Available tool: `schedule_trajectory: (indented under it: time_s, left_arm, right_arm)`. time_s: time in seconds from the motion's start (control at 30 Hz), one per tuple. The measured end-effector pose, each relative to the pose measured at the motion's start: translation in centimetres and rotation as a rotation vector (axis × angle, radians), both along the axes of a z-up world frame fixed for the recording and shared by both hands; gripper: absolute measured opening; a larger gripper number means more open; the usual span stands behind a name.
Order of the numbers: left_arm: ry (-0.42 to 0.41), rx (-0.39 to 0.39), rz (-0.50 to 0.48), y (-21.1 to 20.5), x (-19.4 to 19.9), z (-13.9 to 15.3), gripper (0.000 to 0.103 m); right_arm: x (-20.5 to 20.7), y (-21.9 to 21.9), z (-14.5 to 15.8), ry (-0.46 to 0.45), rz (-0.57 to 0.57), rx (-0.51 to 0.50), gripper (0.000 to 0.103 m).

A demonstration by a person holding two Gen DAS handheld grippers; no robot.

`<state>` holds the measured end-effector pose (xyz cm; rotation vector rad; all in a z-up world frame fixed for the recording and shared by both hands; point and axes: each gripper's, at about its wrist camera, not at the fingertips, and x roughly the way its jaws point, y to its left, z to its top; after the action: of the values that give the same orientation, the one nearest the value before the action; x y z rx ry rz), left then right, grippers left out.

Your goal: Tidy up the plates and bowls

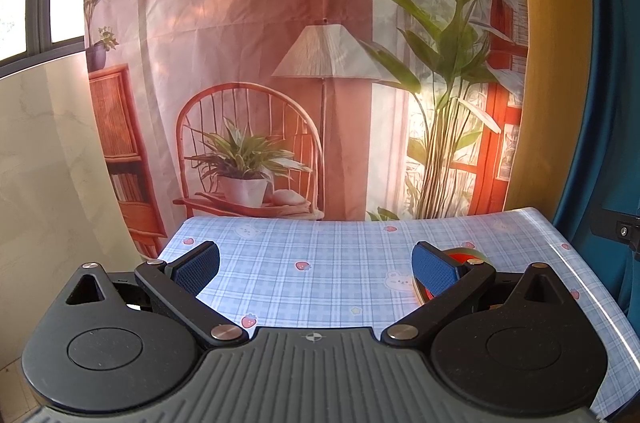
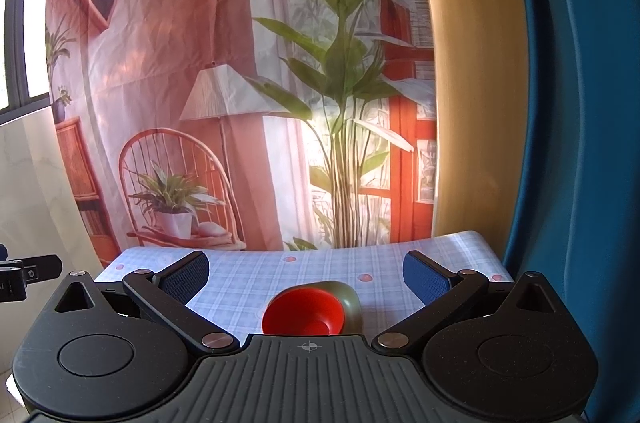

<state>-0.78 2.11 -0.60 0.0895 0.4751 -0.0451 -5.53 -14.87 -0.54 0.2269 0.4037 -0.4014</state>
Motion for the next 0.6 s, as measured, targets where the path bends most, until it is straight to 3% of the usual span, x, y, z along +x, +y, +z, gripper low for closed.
schedule_trajectory:
  time_s: [0.6]
  left_arm:
    - [-0.004, 0.0, -0.011, -0.05, -0.1, 0.06, 0.103]
  right_arm:
    - [0.02, 0.04, -0.22, 0.003, -0.001, 0.002, 0.103]
